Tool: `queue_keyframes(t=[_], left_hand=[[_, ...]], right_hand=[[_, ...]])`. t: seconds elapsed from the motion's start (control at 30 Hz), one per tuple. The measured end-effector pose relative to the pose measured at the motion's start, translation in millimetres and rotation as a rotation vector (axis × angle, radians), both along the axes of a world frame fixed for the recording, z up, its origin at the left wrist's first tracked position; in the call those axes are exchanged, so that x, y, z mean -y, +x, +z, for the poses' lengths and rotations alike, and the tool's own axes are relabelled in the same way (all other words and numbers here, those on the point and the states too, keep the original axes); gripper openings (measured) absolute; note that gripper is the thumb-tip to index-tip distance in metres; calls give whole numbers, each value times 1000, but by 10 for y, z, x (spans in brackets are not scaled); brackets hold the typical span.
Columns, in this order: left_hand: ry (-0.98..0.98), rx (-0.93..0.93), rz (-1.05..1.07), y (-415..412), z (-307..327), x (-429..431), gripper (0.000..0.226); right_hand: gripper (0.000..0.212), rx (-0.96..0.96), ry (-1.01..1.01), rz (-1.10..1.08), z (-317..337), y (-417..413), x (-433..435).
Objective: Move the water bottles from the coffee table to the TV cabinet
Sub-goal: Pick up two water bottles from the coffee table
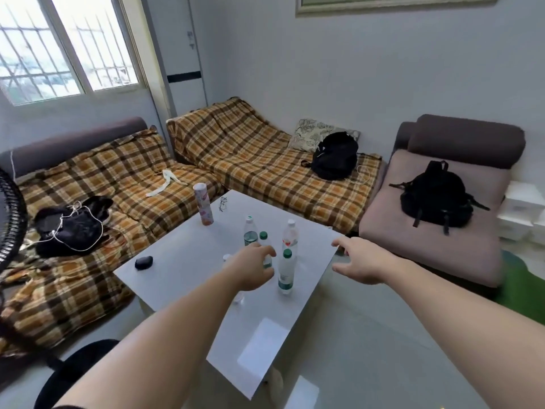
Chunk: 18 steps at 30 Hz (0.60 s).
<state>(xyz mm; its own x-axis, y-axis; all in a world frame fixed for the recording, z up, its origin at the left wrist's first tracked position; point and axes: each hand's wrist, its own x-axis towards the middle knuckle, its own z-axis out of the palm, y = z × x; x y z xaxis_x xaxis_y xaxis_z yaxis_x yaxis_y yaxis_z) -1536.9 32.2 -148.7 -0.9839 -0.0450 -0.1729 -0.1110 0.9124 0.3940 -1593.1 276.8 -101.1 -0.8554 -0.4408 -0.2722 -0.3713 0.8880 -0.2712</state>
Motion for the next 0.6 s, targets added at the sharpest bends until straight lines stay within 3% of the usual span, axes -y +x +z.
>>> queue_keyframes(t=[0.3,0.6], left_hand=[[81,-22,147,-1295,-759,475,44],[224,24,382,-2149,-1657,1020,36]], right_hand=[[56,1,27,76,-575,-1278,385],[52,167,151,239,-1482,-2654,1331]])
